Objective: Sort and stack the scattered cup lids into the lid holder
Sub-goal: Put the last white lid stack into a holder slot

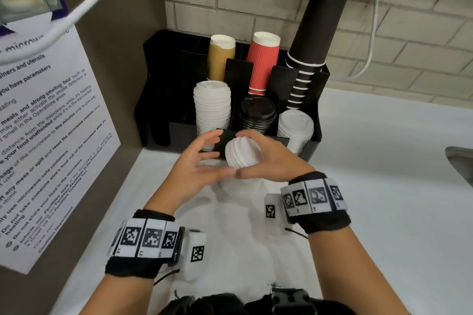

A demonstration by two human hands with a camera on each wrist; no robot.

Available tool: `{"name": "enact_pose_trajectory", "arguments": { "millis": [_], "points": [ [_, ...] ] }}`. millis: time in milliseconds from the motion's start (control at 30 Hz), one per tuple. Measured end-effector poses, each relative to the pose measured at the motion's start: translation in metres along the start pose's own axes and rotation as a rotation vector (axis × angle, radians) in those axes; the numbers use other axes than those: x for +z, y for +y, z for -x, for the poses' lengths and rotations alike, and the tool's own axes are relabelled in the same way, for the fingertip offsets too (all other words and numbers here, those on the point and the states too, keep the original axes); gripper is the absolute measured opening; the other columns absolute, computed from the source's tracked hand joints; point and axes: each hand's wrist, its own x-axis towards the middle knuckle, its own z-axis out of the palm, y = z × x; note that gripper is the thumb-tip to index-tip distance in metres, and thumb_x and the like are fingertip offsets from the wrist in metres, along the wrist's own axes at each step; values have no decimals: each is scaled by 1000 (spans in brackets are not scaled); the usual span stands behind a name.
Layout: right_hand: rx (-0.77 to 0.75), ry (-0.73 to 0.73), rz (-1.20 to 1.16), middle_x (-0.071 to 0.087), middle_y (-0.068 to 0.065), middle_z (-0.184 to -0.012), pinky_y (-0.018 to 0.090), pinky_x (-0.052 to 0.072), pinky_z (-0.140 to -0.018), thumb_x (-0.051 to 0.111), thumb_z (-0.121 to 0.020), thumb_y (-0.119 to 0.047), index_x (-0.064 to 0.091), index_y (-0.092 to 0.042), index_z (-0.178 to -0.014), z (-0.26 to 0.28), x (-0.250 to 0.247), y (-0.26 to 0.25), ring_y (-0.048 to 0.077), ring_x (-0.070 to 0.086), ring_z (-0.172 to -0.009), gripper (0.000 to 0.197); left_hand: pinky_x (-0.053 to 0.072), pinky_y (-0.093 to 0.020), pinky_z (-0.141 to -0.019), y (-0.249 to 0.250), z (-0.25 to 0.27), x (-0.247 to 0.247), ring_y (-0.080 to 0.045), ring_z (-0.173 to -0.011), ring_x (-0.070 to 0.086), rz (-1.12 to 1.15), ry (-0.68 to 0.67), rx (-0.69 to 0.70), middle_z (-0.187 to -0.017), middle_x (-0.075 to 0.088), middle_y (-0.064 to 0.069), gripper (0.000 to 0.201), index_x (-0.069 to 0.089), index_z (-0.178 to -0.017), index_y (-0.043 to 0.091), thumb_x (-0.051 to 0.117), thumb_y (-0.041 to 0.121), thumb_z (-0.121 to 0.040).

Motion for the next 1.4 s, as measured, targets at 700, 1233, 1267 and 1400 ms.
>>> {"name": "enact_pose_trajectory", "arguments": {
  "millis": [700,1233,1267,1400],
  "points": [
    [-129,71,-480,67,-8,-111,21,51,-91,86,-65,-26,56,-36,-122,39,0,-5,4,64,-104,65,55,-41,-94,7,6,26,-12,-118,60,88,-88,41,-128,53,22,97,47,-133,46,90,33,-47],
    [-212,498,-317,60,-6,-108,14,49,-73,82,-63,-31,51,-42,-116,24,-89,1,3,61,-90,63,51,-20,-85,7,6,15,-4,-113,60,82,143,50,-132,52,12,62,51,-123,42,75,35,-67],
    [-195,513,-253,60,-9,-107,12,48,-70,82,-65,-31,50,-44,-117,17,-104,5,0,60,-89,63,50,-19,-85,6,6,12,-5,-108,61,76,181,56,-129,54,10,51,54,-120,40,74,29,-74],
    [-39,375,-1,55,-5,-114,22,46,-78,81,-71,-21,48,-40,-125,-17,-135,28,15,56,-103,66,50,-21,-86,2,4,6,-9,-104,62,23,225,67,-129,55,2,34,59,-116,32,68,15,-88]
  ]
}}
